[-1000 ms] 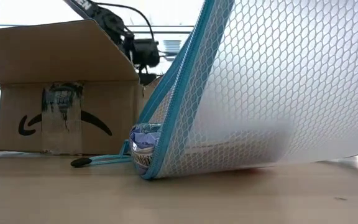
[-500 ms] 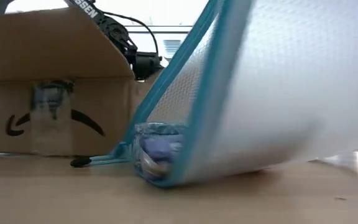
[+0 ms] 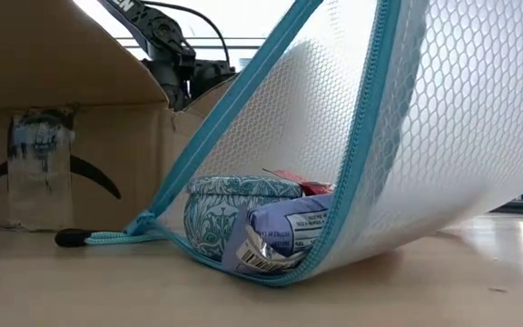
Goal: Unpack boxes
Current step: Put the game card into the blue transparent zip bag
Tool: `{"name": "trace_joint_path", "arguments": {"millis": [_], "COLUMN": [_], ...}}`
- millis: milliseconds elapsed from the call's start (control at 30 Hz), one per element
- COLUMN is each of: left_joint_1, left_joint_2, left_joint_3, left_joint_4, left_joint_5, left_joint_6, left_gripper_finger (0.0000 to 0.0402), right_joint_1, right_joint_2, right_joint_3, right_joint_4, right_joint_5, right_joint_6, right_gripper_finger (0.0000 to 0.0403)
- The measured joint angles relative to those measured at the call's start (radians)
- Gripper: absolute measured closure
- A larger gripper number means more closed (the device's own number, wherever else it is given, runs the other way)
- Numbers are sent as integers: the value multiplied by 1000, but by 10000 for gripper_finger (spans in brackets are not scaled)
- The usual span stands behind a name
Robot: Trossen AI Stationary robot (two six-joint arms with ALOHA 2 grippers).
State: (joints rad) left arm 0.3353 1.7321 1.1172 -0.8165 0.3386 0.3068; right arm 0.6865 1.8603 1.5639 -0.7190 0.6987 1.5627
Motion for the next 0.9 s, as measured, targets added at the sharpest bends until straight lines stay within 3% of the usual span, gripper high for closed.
{"name": "trace_joint_path", "arguments": {"millis": [267,900], "left_joint_1": [-6,-31], "left_joint_2": [0,0], "left_joint_3": [0,-14], "left_joint_4": [170,222], "left_joint_5": [-4,-24], "left_joint_6": [-207,-145], "left_gripper_finger": [128,128], "right_joint_1": [0,0], "right_joint_2": [0,0], "right_joint_3": [0,0], "right_joint_4": [0,0], "right_joint_5": [0,0], "right_joint_6": [0,0], "right_gripper_finger": [403,403]}}
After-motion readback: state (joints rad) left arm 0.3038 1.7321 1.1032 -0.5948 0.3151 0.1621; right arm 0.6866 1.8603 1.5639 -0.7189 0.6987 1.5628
